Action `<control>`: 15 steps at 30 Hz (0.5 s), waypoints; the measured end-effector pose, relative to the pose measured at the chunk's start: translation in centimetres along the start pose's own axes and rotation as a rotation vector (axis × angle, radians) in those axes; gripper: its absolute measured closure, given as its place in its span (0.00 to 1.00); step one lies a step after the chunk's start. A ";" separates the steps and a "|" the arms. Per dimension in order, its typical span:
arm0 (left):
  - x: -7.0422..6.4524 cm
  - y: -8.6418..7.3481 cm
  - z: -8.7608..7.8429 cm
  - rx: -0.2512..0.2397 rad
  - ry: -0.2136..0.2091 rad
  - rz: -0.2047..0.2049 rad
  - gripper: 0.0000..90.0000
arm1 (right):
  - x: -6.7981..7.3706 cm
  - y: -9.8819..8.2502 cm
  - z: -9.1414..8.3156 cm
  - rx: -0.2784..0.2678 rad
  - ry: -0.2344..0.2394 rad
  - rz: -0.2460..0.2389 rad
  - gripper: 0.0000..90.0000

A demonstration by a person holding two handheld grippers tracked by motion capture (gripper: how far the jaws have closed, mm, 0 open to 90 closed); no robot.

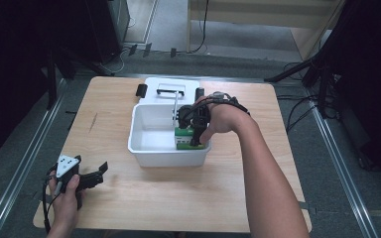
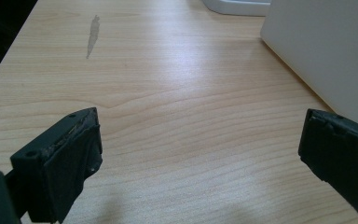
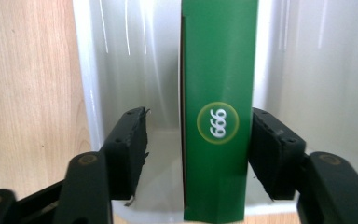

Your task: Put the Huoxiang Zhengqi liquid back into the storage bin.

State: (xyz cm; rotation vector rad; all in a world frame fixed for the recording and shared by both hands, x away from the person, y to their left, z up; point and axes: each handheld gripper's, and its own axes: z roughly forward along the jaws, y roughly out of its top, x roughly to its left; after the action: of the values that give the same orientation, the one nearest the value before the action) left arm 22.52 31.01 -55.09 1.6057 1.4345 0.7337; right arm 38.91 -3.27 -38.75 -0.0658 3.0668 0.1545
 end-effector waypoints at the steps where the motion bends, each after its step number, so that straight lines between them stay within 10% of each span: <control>1: 0.0 0.0 0.0 0.001 0.000 0.000 0.00 | 0.0 0.0 -0.2 -0.001 -0.003 0.012 0.44; 15: 0.0 0.0 0.0 0.003 -0.002 -0.001 0.00 | 0.4 -0.3 -3.4 -0.032 -0.057 0.071 0.34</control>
State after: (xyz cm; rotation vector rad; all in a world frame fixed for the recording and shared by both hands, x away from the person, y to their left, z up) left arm 22.51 31.04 -55.09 1.6071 1.4352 0.7294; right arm 38.34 -3.94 -35.44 0.0454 3.0115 0.2050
